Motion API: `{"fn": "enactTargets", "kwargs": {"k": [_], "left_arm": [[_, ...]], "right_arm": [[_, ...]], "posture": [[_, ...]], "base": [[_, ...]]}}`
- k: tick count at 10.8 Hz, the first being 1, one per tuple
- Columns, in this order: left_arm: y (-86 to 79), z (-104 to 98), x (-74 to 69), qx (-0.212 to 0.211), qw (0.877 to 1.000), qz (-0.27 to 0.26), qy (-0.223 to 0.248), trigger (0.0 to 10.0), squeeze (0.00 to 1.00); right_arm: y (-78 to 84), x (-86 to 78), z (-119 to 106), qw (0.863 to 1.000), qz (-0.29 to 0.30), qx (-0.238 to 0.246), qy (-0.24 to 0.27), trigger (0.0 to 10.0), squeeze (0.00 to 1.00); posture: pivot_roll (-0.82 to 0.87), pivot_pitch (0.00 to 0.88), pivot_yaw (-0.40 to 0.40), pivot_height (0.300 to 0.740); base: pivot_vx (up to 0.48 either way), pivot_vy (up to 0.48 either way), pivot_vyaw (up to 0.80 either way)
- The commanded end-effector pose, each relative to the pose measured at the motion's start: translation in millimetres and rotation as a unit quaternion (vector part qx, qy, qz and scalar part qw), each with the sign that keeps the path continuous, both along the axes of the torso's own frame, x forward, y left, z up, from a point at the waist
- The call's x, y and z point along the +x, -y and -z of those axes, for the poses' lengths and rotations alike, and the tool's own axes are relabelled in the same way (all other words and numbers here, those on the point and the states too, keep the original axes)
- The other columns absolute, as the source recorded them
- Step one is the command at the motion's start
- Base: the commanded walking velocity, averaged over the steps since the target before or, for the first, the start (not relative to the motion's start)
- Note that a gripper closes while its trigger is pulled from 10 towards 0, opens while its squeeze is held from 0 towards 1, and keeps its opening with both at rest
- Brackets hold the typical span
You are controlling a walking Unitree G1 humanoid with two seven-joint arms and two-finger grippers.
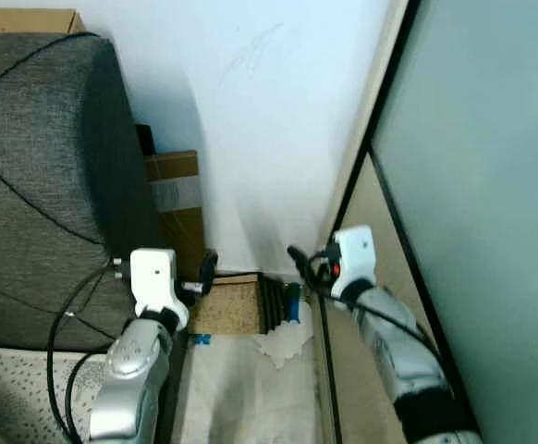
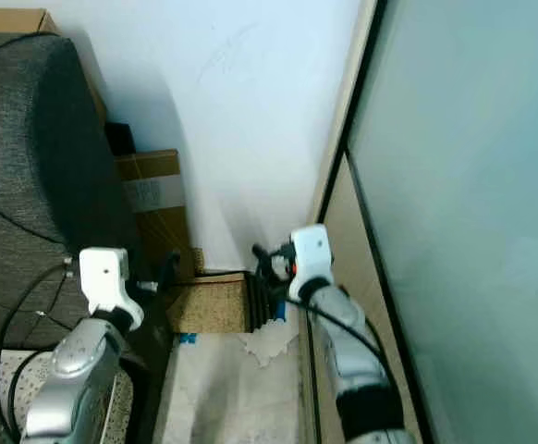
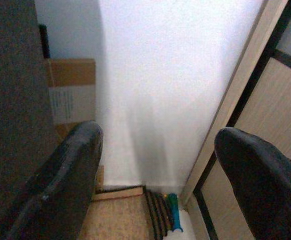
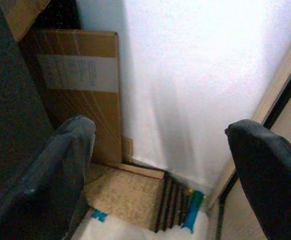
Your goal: Clean up the room
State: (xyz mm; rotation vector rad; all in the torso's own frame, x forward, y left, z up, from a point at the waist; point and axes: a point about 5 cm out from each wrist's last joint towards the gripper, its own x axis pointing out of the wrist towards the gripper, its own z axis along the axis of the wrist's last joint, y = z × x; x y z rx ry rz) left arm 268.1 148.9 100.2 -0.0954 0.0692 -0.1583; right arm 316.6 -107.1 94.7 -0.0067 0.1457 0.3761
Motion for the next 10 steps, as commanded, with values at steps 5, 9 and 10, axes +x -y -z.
{"fn": "enactTargets", "kwargs": {"k": [5,9,10], "left_arm": [[3.0,17.1,-26.5,-0.008,0.999,0.013,-0.03,10.0,0.0],[-4.4,21.1,-28.5,-0.034,0.998,0.0,-0.047,10.0,0.0],[-1.4,20.1,-27.8,-0.039,0.998,0.006,-0.046,10.0,0.0]], "right_arm": [[28.0,-18.8,9.5,0.999,0.024,-0.04,0.004,10.0,0.0],[16.9,-24.0,6.6,0.998,0.062,0.011,0.01,10.0,0.0],[10.3,-24.3,4.4,0.998,0.053,0.017,0.013,10.0,0.0]], "posture": [[-0.04,0.0,-0.016,0.74],[-0.04,0.0,-0.025,0.74],[-0.05,0.0,-0.029,0.74]], "base": [[0.0,0.0,0.0],[0.0,0.0,0.0],[0.0,0.0,0.0]]}}
